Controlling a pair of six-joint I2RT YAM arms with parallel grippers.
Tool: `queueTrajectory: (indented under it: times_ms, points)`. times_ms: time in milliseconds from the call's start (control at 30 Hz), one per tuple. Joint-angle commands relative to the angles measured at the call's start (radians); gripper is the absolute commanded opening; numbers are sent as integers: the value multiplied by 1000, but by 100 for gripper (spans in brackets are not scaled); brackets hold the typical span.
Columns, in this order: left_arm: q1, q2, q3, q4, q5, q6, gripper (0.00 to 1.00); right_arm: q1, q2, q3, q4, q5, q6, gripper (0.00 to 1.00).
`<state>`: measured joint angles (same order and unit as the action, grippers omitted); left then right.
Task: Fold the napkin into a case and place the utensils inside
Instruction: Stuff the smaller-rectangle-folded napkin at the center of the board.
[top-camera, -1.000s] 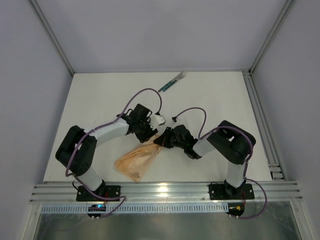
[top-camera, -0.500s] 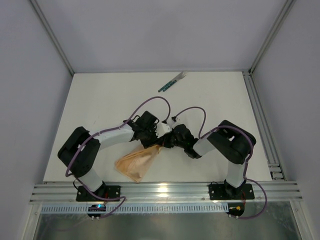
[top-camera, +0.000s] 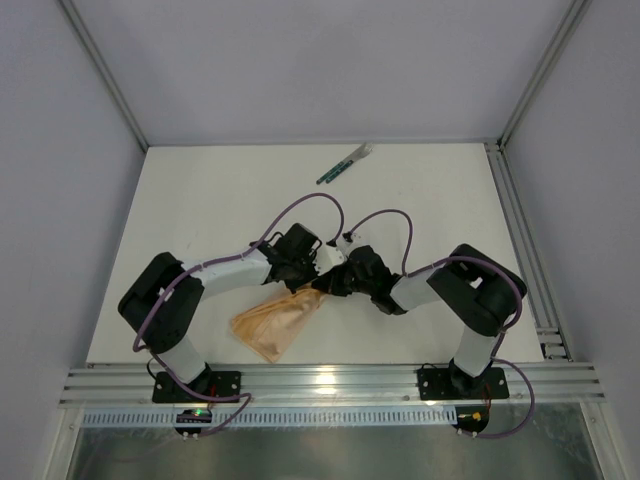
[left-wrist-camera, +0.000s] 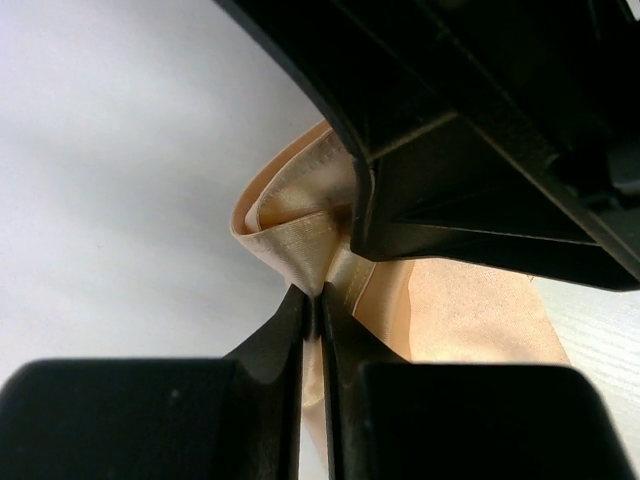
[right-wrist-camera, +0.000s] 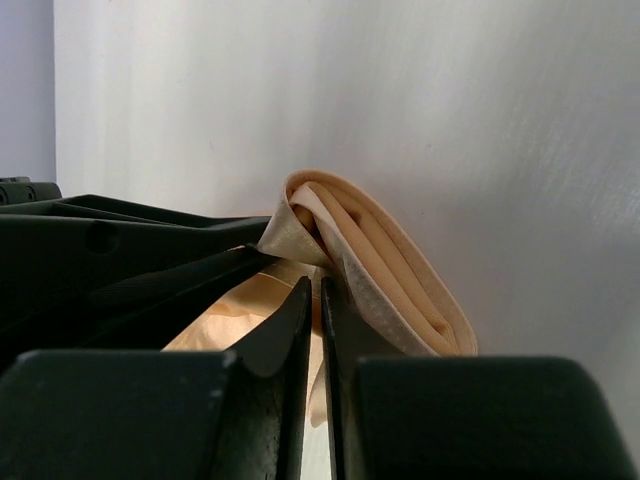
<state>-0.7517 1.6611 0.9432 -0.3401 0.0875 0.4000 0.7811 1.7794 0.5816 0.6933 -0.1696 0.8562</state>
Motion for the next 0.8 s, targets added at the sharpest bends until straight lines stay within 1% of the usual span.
queueTrajectory:
  times_ms: [0, 167, 367, 433, 467, 567, 600, 633, 700, 767]
  points:
    - [3, -9, -17, 1, -28, -24, 0, -8, -67, 14, -61, 7, -68, 11]
    - [3, -17, -15, 3, -28, -39, 0, -3, -86, 9, -64, -40, -83, 13]
    - [3, -34, -3, -25, -15, -50, 0, 4, -61, -5, -54, -45, -82, 13]
    - [3, -46, -3, -37, 0, -47, 3, 6, -35, 0, -48, -45, -79, 13]
    - [5, -52, -6, -43, 1, -44, 5, 4, -23, 0, -48, -44, -71, 13]
    - [6, -69, -23, -43, -14, -43, 20, 3, 8, -15, -23, -38, -42, 12]
    - [6, -73, -26, -42, -18, -43, 29, 3, 12, -23, 6, -34, -28, 12]
    - [6, -73, -30, -39, -19, -43, 33, 3, 18, -35, 17, -36, -25, 12]
    - [6, -70, -37, -28, -6, -44, 35, 1, 21, -42, 40, -39, -16, 11]
    - [6, -70, -35, -19, 9, -56, 36, 1, 25, -46, 54, -42, -11, 11]
